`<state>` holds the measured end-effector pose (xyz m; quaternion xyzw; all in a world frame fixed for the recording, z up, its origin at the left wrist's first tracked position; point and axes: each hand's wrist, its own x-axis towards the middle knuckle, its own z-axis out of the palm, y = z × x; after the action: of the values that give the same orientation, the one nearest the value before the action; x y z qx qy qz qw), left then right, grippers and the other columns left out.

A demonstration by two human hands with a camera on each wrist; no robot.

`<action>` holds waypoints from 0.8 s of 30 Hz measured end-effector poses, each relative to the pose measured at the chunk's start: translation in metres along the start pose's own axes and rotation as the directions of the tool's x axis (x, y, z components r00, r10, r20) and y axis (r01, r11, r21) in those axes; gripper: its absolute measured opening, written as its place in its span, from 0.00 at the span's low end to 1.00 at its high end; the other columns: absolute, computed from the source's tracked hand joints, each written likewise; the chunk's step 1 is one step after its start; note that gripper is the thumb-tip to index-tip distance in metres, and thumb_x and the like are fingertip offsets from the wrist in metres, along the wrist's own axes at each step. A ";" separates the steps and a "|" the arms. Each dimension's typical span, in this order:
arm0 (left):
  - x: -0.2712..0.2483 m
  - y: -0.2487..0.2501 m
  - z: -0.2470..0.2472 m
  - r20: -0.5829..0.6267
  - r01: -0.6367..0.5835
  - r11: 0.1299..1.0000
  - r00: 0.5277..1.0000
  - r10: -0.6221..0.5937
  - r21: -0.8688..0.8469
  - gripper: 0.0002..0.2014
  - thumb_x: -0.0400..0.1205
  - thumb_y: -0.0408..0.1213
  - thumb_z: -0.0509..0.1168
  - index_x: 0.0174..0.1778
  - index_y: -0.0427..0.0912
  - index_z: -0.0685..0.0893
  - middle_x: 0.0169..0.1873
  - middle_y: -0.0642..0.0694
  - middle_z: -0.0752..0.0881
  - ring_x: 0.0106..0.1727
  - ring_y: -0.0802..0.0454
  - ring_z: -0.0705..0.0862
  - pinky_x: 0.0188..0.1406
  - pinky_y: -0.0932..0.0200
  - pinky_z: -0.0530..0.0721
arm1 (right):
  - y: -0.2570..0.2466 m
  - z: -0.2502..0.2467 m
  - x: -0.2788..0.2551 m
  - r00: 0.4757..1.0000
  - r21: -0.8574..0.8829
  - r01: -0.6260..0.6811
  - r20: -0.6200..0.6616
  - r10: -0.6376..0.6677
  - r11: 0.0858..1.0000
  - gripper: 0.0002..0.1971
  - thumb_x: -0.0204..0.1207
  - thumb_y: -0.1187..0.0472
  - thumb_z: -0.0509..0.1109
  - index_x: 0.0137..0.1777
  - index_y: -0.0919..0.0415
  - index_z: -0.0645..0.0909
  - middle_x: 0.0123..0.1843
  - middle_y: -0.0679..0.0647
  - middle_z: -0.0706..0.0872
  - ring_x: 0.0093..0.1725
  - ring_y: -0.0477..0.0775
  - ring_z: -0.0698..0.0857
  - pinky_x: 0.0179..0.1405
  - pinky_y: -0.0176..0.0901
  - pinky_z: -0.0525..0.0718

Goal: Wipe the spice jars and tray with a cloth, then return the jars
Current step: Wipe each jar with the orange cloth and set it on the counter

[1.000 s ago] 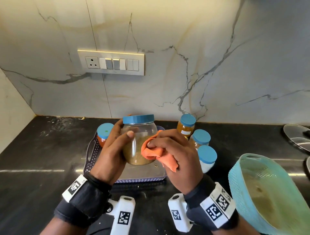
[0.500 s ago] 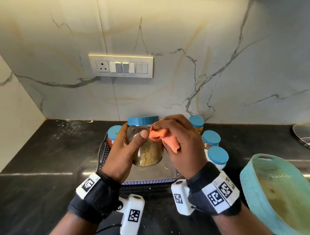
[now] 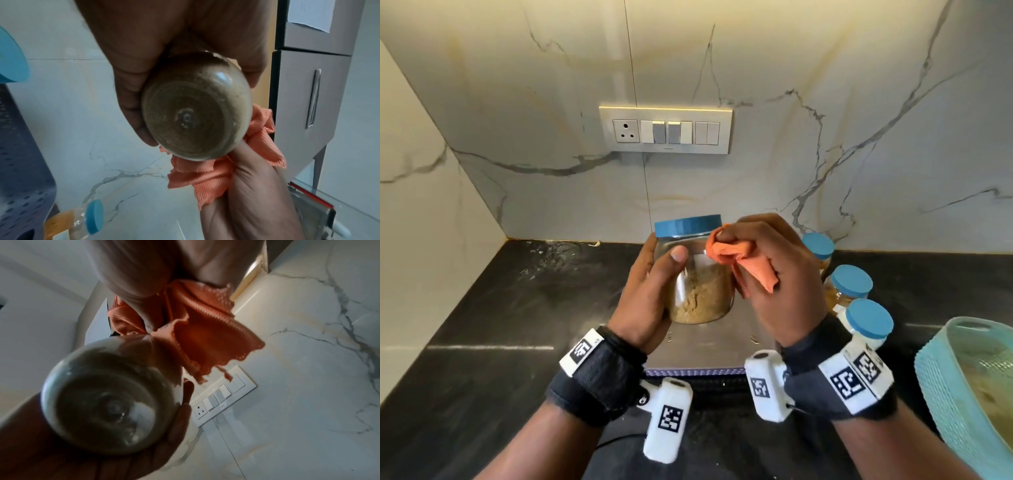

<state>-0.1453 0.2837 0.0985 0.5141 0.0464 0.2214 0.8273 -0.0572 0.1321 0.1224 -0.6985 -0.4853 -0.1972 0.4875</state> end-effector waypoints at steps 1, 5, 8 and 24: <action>0.003 0.003 -0.001 -0.013 0.002 1.000 1.000 -0.002 -0.015 0.47 0.70 0.57 0.80 0.72 0.24 0.72 0.65 0.26 0.84 0.65 0.28 0.84 0.64 0.32 0.84 | -0.001 0.002 0.000 1.000 0.008 -0.002 -0.001 0.002 1.000 0.15 0.72 0.70 0.77 0.58 0.62 0.87 0.57 0.57 0.85 0.56 0.49 0.85 0.53 0.42 0.86; 0.010 0.005 -0.010 -0.021 0.026 0.996 0.999 -0.028 -0.090 0.53 0.68 0.62 0.78 0.76 0.23 0.69 0.71 0.20 0.77 0.66 0.29 0.81 0.64 0.32 0.80 | -0.011 0.014 -0.032 0.999 -0.018 -0.030 0.025 0.030 0.999 0.17 0.70 0.73 0.78 0.56 0.55 0.86 0.60 0.51 0.84 0.60 0.51 0.85 0.53 0.47 0.87; 0.011 0.002 -0.014 -0.038 0.058 0.992 0.997 -0.063 -0.111 0.53 0.70 0.61 0.77 0.78 0.24 0.66 0.73 0.21 0.75 0.71 0.23 0.77 0.64 0.31 0.82 | -0.008 0.015 -0.045 0.997 -0.043 0.007 0.081 -0.003 0.999 0.16 0.72 0.68 0.77 0.58 0.53 0.85 0.60 0.52 0.84 0.61 0.54 0.85 0.52 0.52 0.86; 0.018 -0.012 -0.011 -0.038 0.082 0.996 0.996 -0.080 0.032 0.39 0.76 0.52 0.73 0.74 0.26 0.73 0.67 0.26 0.83 0.70 0.23 0.79 0.72 0.23 0.75 | 0.014 0.003 0.014 0.997 -0.191 0.012 0.076 0.002 0.981 0.19 0.70 0.70 0.81 0.60 0.61 0.87 0.56 0.56 0.86 0.55 0.47 0.84 0.55 0.35 0.84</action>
<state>-0.1282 0.2961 0.0852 0.5213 0.0860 0.1963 0.8260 -0.0389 0.1405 0.1243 -0.7480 -0.4840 -0.2175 0.3986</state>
